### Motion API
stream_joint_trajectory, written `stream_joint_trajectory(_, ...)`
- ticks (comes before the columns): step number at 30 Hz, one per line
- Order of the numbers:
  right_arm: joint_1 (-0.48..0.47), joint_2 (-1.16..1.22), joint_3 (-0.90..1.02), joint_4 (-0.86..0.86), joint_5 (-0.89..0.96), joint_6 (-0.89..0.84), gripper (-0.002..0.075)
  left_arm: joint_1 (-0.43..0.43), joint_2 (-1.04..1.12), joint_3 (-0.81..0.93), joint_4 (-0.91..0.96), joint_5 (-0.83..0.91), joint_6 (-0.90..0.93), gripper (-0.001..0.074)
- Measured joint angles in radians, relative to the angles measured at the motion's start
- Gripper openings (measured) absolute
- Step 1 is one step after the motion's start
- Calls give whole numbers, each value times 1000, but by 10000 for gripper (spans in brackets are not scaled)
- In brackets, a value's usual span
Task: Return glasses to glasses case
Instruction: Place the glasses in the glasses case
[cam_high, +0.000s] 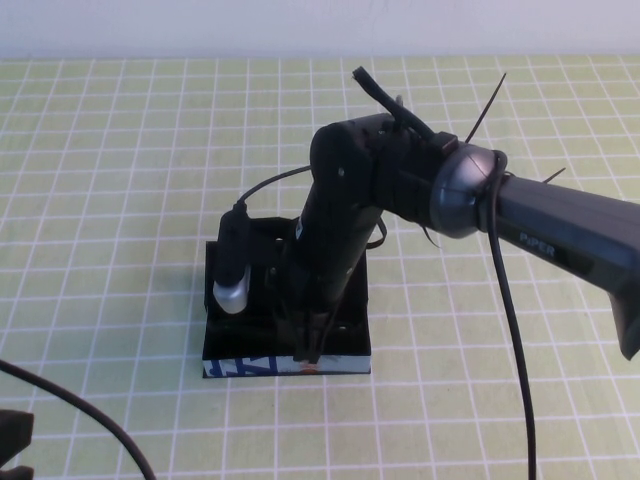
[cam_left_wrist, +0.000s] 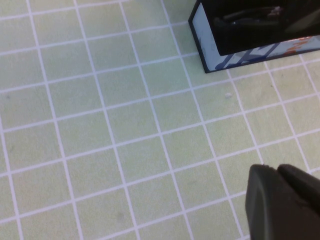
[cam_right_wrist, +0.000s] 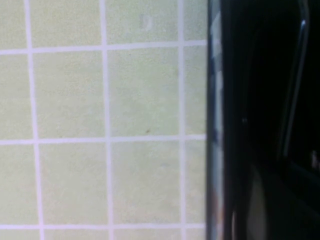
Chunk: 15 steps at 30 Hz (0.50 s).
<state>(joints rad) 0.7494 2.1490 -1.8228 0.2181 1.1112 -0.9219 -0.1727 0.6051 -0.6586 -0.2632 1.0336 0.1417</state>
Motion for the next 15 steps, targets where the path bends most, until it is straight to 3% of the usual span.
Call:
stream_joint_trajectory(11, 0, -36, -110, -11, 1, 66, 167, 0, 0, 0, 0, 2, 0, -3)
stream_joint_trajectory(15, 0, -38, -119, -12, 23, 75, 175, 0, 0, 0, 0, 2, 0, -3)
